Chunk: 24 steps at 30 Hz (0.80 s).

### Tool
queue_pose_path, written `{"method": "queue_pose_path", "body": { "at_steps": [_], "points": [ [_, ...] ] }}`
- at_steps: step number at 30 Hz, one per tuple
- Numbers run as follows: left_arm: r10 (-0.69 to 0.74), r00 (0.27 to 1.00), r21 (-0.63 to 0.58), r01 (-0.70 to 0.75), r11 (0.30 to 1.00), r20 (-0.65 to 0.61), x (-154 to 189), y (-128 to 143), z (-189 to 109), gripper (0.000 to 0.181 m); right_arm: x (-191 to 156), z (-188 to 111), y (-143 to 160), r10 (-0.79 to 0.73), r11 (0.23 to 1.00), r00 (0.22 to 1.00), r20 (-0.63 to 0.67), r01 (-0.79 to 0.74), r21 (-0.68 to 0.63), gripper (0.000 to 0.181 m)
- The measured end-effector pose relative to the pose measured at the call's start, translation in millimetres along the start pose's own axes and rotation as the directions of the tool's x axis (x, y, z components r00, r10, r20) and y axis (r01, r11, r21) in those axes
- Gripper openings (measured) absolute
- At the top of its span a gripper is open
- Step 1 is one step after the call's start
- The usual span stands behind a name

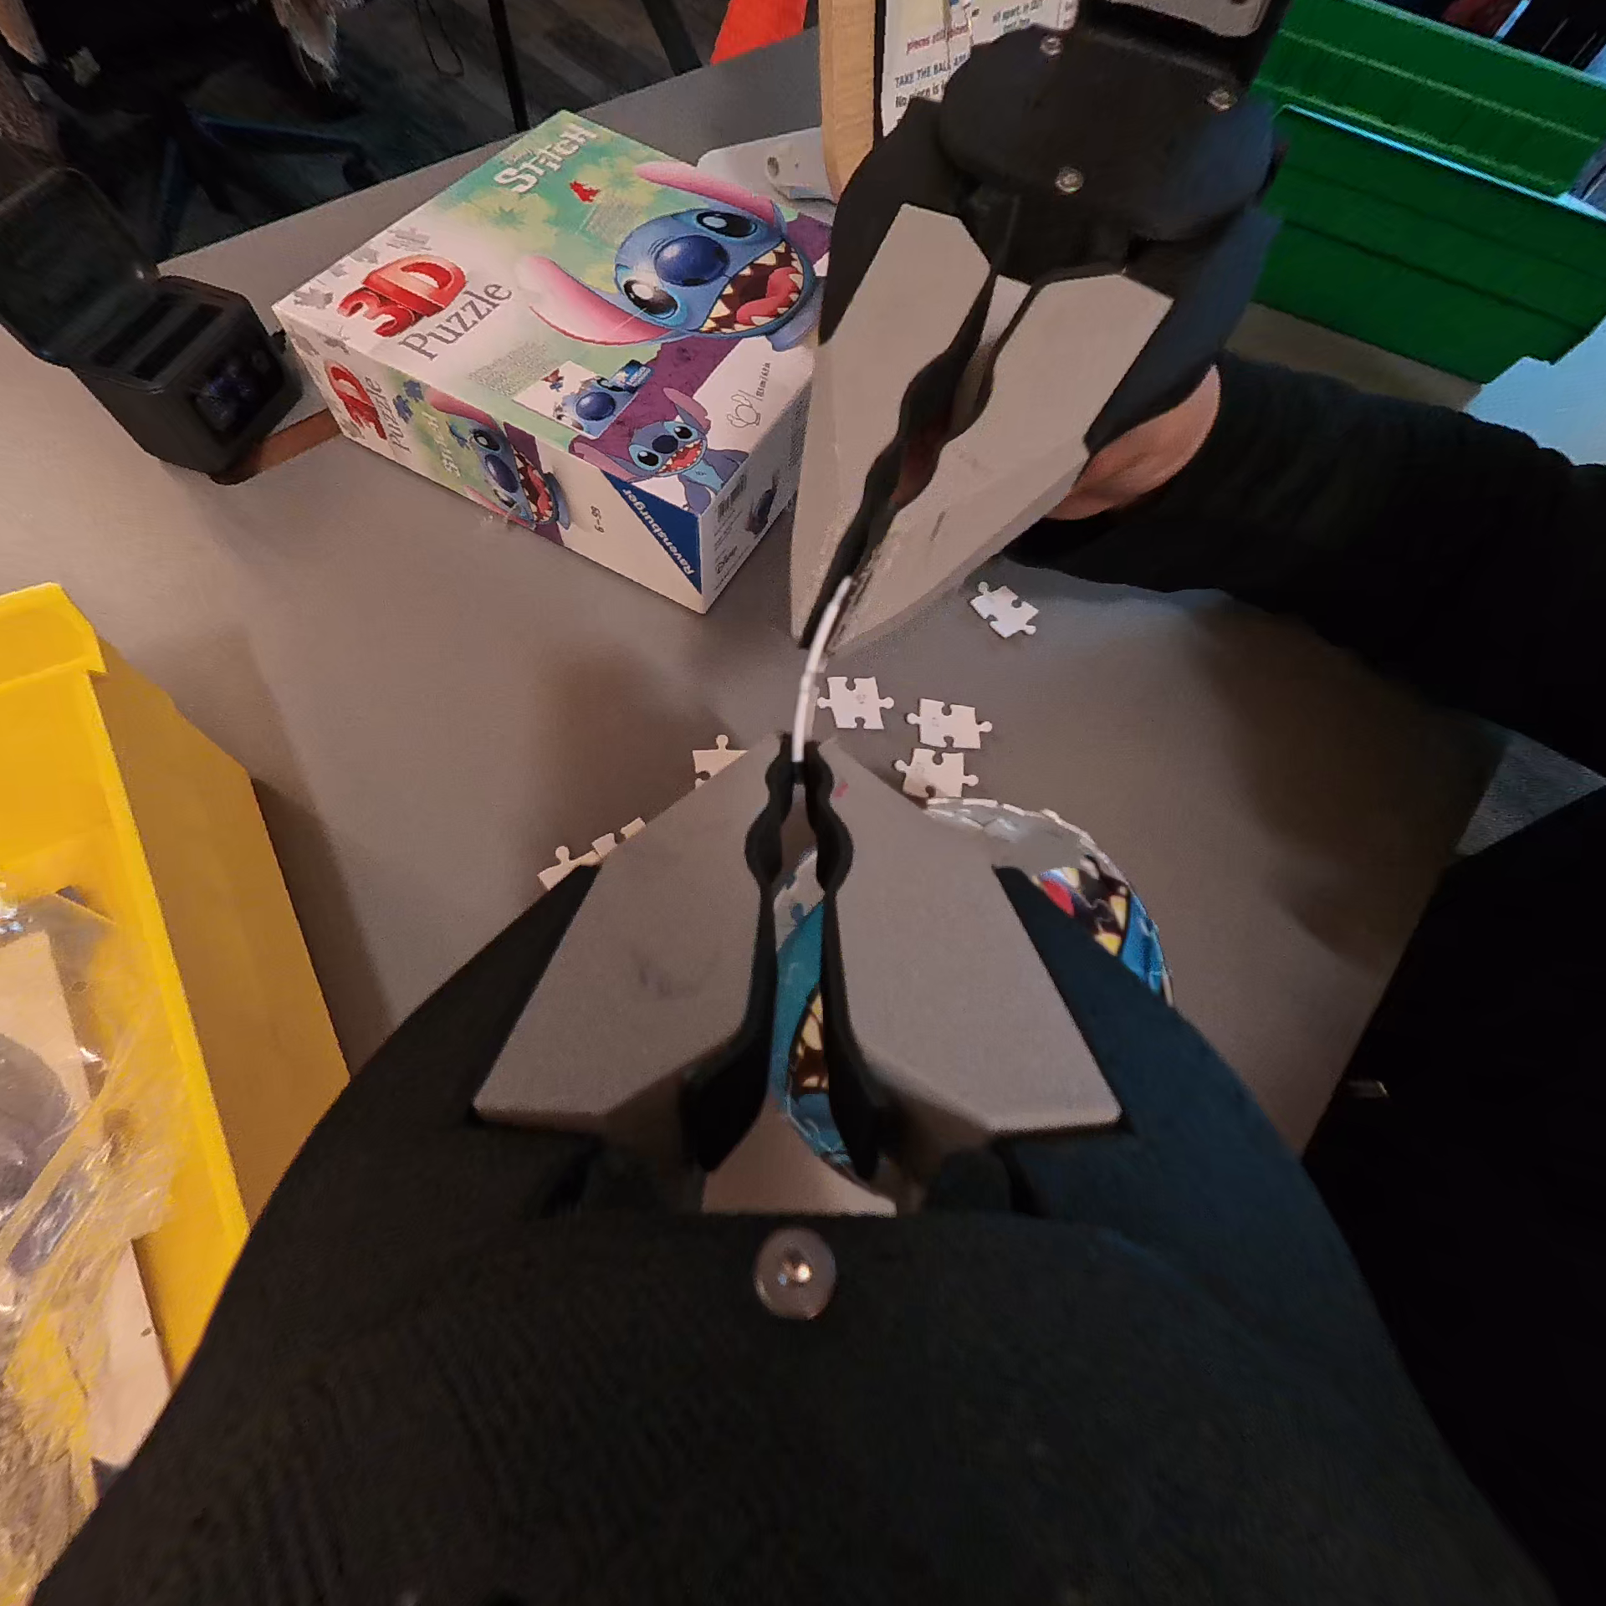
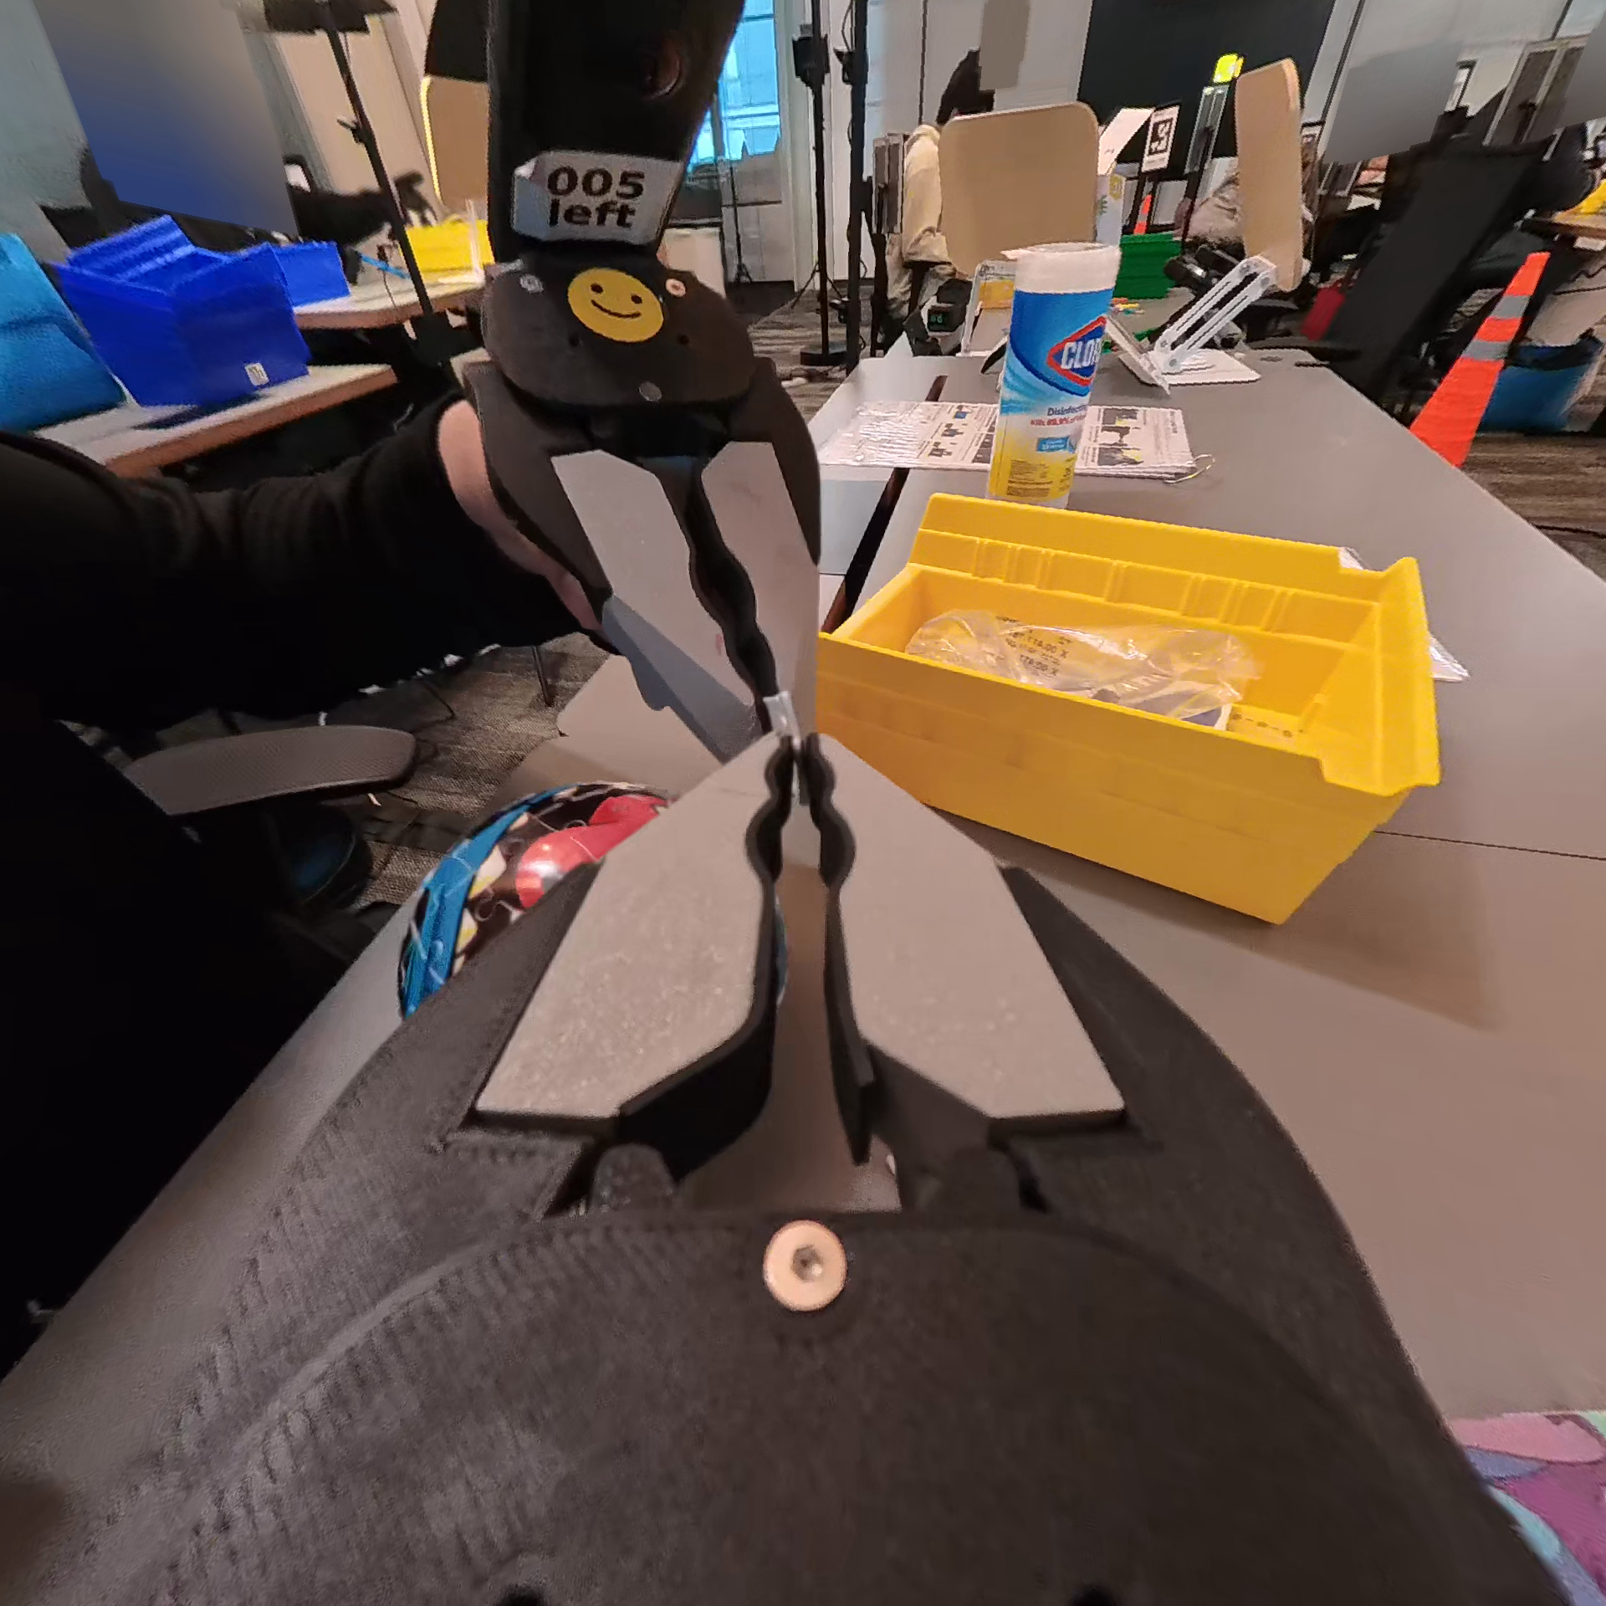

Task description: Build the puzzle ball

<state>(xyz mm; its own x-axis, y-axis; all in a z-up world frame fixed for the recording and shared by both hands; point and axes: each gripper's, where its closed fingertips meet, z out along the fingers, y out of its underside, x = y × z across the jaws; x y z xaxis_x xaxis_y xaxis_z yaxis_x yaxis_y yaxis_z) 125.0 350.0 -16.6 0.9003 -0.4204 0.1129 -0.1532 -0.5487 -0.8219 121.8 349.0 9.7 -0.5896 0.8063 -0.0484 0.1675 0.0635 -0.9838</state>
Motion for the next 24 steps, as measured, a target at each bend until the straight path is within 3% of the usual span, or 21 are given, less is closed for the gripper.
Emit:
{"method": "queue_pose_path", "body": {
  "at_steps": [4, 9, 16, 24],
  "points": [
    [-0.024, 1.0, 0.039, 0.024, 0.999, -0.001, -2.2, -0.9, -9.2, 0.005, 1.1, -0.9, -1.0, 0.035, 0.999, 0.999, 0.012, -0.035, 0.013, 0.0],
    [-0.071, 0.997, 0.114, 0.066, 0.991, 0.041, -7.9, 9.2, -47.2, 0.018, 8.2, -4.7, 7.7, 0.129, 0.991, 0.991, 0.045, -0.13, 0.034, 0.0],
    [-0.138, 0.98, 0.117, 0.122, 0.986, 0.147, -19.5, 47.0, -80.9, 0.025, -0.8, -14.1, 18.0, -0.056, 0.998, 0.998, 0.028, 0.054, 0.041, 0.0],
    [-0.191, 0.961, 0.152, 0.162, 0.975, 0.199, -35.0, 49.4, -79.2, 0.025, -13.6, -5.2, 43.9, -0.184, 0.982, 0.983, 0.023, 0.185, -0.025, 0.0]
  ]
}}
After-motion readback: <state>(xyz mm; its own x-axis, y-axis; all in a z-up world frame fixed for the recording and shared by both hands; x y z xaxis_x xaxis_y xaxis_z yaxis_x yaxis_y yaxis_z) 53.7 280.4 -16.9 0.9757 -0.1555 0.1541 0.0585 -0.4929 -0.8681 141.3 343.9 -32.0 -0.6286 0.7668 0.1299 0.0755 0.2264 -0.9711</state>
